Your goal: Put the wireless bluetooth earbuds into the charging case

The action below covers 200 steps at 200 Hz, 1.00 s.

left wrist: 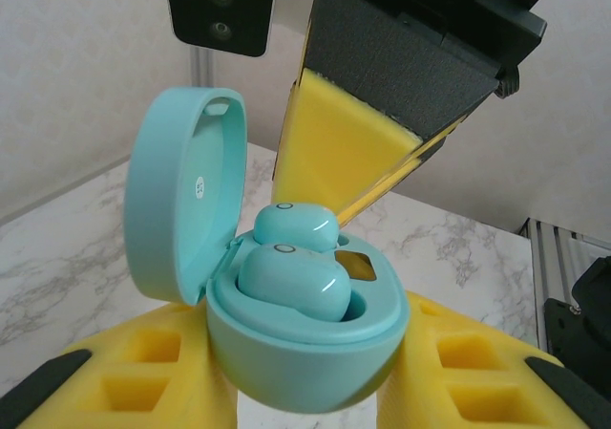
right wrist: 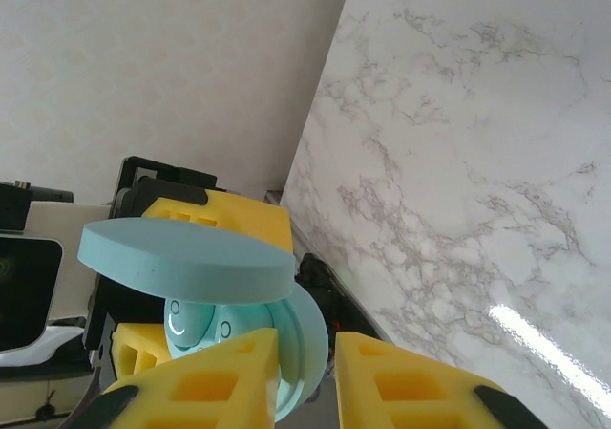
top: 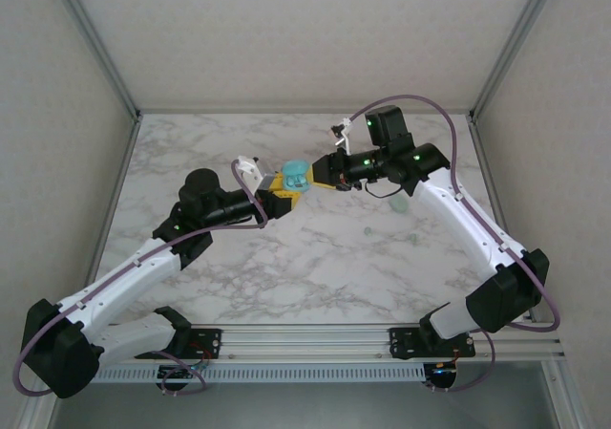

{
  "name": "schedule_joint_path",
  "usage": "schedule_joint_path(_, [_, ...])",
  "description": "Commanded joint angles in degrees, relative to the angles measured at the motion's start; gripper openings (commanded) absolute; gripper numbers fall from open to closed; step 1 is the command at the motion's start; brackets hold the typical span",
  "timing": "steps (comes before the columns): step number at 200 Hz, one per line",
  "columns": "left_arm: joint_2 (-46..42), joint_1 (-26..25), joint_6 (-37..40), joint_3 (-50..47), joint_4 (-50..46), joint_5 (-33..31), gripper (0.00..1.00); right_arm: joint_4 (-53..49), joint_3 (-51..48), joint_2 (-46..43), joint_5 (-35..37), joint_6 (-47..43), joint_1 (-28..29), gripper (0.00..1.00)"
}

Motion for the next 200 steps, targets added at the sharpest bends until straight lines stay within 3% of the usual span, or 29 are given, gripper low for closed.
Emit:
schedule_joint_path(1, [-1.0,-0.3,-0.6,2.1,3.0,-0.1,0.28,-1.7,1.9,-1.5,1.8,-0.8,0.5,0.26])
schedule_joint_path(73, [-1.6,-0.3,-0.3,1.6,3.2,-1.1,0.28,-1.3,1.4,-6.9,5.9,0.3,-0.2,0.34])
schedule_joint_path(114, [-1.3,-0.3,-0.2,2.3,2.8,0.5,0.28,4.5,1.9,-7.8,10.6,3.5,-0.4,0.45])
schedule_joint_path(159, [-1.2,-0.7,0.0,2.9,1.8,1.4,0.28,3.3,9.0,-1.3,14.2,8.1,-0.5,0.52])
schedule_joint_path(200, [-1.0,-1.0,0.4,3.5,1.6,1.1,0.28,-0.2,14.3,5.8,9.9,7.4,0.2,0.54])
